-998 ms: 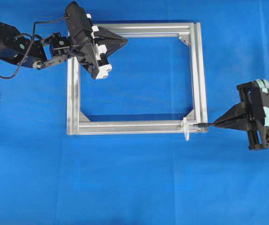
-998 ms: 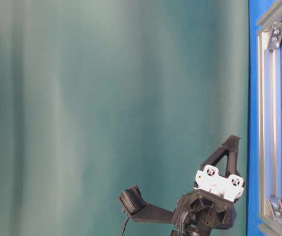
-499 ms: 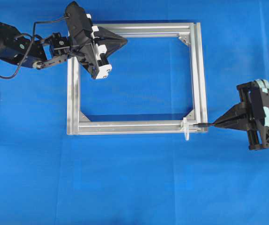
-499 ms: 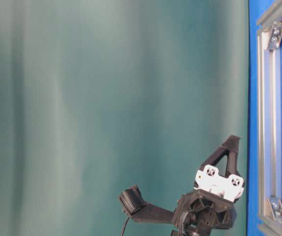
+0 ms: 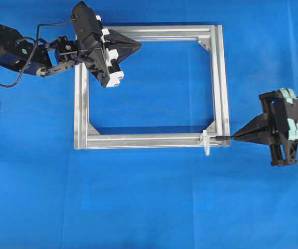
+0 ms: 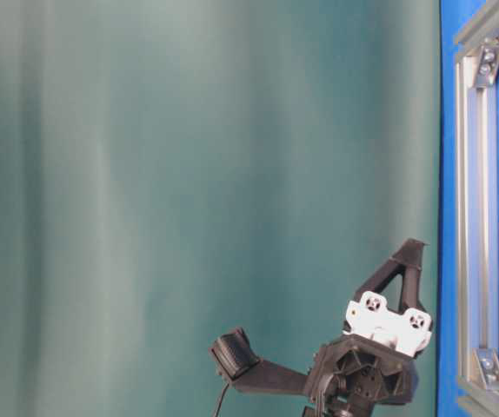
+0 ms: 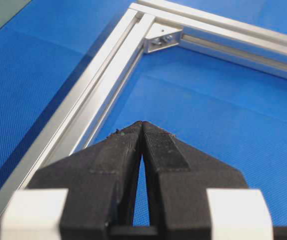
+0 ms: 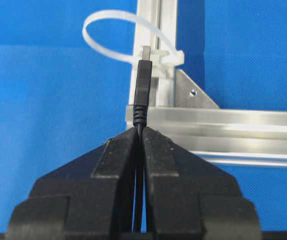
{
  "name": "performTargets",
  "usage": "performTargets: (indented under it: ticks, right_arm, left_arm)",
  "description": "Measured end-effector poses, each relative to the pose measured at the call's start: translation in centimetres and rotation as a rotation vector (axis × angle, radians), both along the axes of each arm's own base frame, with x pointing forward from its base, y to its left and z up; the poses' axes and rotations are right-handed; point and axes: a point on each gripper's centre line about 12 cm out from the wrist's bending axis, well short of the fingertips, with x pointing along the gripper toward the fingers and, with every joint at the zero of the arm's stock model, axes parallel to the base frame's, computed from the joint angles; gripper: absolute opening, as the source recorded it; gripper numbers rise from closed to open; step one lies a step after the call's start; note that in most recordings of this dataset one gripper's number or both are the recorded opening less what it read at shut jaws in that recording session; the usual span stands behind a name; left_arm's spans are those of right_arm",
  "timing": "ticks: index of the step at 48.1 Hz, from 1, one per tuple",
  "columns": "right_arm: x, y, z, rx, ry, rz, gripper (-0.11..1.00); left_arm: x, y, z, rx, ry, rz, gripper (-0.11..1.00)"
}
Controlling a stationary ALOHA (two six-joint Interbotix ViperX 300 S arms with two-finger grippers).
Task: Insert the wire through the string loop located on the right side.
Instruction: 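Push the plug leftward through the zip-tie loop with the right gripper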
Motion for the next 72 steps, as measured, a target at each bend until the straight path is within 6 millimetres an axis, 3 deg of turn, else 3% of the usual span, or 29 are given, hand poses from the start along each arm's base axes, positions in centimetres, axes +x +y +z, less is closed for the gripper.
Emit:
performTargets:
  ticks: [23,52,60,72]
  right_arm:
    - [4.4,0.7,0.0,-0.002,-0.049,-0.017,-0.04]
    - [4.6,0.7,0.1,-0.001,-0.053,-0.018,-0.04]
    - [4.6,0.7,0.1,-0.001,-0.053,-0.020,-0.04]
    - [4.6,0.7,0.1,-0.001,-0.055,-0.018,-0.04]
  left_arm:
    - [0.0,0.0,0.0,-0.001,-0.001,0.000,0.00]
    - [0.2,-0.4,0.0,-0.002,-0.003,-0.010,0.00]
    - [0.6,-2.0,0.0,-0.014,-0.003,-0.051,0.00]
    - [1.2,-7.9,-0.5,-0.068,0.007,-0.189,0.00]
